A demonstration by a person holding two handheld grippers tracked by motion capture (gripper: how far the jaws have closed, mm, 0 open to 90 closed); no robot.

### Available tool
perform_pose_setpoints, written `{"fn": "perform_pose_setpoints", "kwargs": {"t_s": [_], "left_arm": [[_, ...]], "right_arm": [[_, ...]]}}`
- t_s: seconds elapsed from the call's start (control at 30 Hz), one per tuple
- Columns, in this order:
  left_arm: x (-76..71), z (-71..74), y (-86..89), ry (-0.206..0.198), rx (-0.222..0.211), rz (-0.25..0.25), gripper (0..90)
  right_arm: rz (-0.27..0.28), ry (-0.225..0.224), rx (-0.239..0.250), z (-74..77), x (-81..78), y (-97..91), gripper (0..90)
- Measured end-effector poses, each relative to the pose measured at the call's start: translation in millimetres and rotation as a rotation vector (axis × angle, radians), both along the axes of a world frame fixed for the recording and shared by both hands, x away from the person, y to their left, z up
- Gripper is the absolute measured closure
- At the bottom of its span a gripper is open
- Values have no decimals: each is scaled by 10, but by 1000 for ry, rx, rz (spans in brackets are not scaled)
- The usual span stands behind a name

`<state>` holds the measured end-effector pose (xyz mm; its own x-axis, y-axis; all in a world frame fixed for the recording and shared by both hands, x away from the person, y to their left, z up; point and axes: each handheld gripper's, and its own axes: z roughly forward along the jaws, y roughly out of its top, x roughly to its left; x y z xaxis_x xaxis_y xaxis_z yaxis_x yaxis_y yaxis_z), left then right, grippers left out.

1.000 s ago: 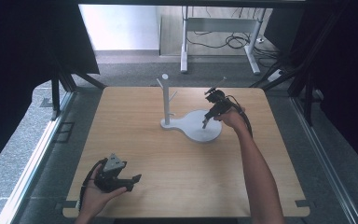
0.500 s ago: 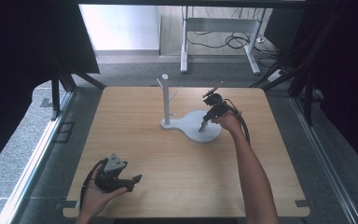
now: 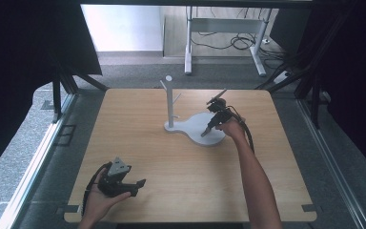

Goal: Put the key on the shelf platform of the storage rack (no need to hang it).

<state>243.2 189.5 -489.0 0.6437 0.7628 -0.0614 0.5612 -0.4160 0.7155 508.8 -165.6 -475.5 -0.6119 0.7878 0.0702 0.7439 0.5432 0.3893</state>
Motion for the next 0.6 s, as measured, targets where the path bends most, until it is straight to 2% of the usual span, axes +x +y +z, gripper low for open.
{"fn": "perform_pose_setpoints", "kwargs": {"t_s": [0.03,0.23,0.27,0.33,0.47,0.6], "left_arm": [[1,1,4,0,-1,-1,247],[5,2,19,0,-4,4,247],[5,1,19,0,-3,4,247],[6,1,16,0,-3,2,247],[5,0,12,0,-1,2,247],[1,7,11,-3,-3,4,248]], "right_arm": [[12,-5,-15,0,-3,14,853],[37,-30,-30,39,-39,54,750],[41,-43,-35,66,-57,60,708],[43,-52,-36,85,-66,57,690],[41,-84,-26,185,-115,30,615],[41,-95,1,243,-152,5,594]]}}
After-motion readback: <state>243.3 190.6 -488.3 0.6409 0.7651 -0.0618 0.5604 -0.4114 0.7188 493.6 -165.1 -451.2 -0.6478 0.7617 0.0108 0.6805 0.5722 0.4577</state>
